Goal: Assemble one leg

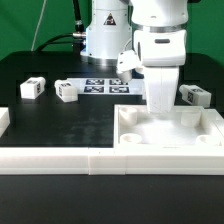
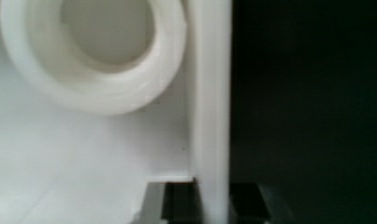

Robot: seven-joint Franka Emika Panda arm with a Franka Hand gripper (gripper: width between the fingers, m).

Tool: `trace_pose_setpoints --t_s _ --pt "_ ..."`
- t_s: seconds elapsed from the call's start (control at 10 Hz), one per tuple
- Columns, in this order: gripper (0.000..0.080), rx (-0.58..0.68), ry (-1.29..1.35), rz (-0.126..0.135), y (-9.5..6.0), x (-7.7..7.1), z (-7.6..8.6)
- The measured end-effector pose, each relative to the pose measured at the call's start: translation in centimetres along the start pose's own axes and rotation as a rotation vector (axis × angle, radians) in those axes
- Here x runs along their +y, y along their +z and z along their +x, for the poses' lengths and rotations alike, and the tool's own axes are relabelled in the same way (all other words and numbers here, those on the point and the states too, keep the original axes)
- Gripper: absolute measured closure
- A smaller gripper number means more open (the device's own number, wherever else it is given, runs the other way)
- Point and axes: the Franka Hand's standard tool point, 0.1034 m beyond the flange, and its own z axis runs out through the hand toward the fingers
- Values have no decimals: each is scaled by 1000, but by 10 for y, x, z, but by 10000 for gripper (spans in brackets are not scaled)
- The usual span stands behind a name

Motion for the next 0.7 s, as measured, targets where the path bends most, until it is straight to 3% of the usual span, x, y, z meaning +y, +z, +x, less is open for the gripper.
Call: trace_pose_setpoints --t_s 0.1,0.3,0.4,0.5,0.7 --pt "734 0 0 1 1 0 0" --pt "363 0 1 3 1 -1 0" --pt "363 0 1 3 2 -1 0" --pt "206 0 1 4 2 -1 -1" --pt "166 0 2 4 2 -1 -1"
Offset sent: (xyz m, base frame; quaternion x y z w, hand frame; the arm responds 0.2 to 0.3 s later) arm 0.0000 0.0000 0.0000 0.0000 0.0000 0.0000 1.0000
